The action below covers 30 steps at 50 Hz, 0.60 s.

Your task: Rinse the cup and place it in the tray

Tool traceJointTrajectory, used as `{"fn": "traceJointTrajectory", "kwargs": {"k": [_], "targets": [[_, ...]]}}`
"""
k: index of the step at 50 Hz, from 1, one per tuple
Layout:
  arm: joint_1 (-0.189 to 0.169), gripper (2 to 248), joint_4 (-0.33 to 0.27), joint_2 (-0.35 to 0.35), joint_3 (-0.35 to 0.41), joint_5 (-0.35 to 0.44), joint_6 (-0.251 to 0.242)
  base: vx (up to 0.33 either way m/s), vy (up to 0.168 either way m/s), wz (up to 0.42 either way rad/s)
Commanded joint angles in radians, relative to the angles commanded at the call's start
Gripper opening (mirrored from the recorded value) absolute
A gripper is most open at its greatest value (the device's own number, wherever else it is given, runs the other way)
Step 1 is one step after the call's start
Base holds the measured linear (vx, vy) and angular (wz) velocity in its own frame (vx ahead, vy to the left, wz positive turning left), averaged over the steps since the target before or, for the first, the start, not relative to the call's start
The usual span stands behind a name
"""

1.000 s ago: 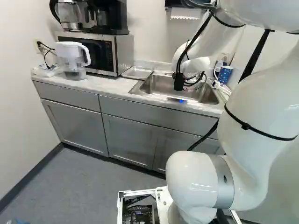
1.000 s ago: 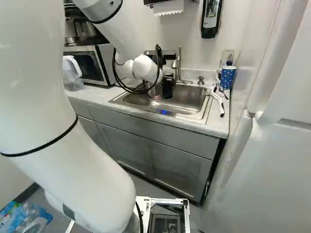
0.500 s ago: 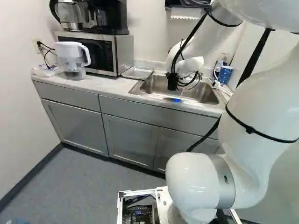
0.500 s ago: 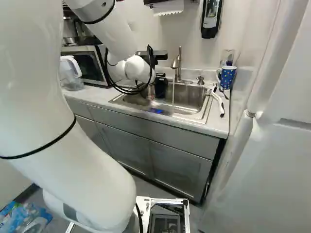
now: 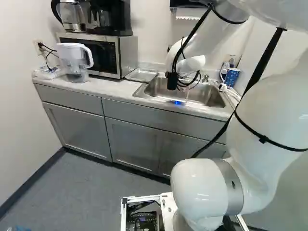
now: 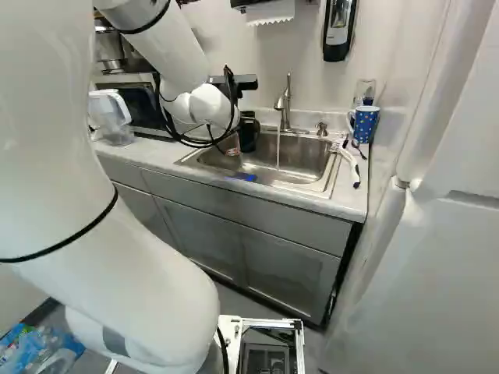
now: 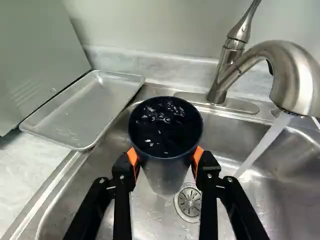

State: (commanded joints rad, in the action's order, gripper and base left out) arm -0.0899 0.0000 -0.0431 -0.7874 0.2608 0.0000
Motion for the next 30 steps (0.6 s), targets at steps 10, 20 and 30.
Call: {"fn": "traceJointTrajectory", "kwargs": {"k": [10,20,30], "targets": [[0.012,122,0.0,-0.005,-0.018,0.0,0.0,0.0,0.0,0.0],[0.024,122,0.0,-0.009,-0.036,0.0,0.0,0.0,0.0,0.0],[0.035,122,0.0,-0.011,-0.056,0.0,0.0,0.0,0.0,0.0]]}}
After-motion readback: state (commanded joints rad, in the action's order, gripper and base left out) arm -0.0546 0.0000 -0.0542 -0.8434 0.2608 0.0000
